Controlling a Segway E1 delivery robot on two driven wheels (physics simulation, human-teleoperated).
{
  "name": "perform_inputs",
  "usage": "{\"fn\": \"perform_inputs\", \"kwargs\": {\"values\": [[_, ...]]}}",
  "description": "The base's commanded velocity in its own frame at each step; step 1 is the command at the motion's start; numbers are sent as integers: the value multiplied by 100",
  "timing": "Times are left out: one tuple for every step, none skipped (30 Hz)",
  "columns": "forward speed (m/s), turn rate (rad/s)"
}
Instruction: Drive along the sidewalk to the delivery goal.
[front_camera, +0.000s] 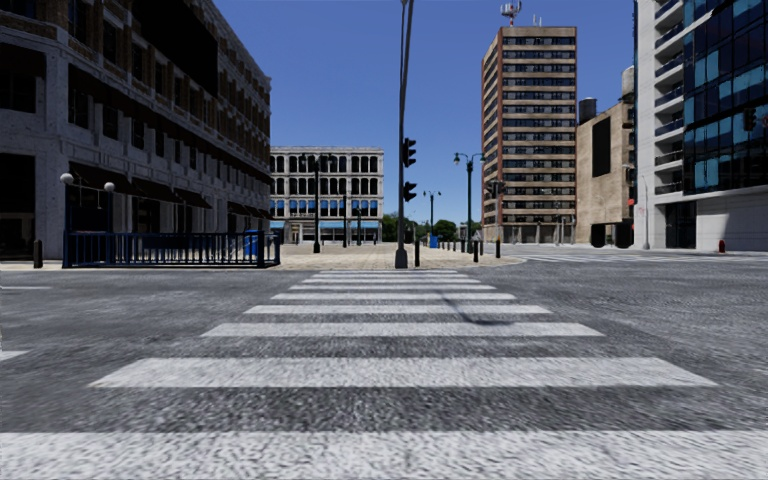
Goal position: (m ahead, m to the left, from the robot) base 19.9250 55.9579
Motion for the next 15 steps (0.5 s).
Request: {"fn": "perform_inputs", "kwargs": {"values": [[200,0],[200,0],[200,0],[200,0],[200,0],[200,0],[200,0],[200,0],[200,0],[200,0],[200,0],[200,0],[200,0],[200,0],[200,0]]}}
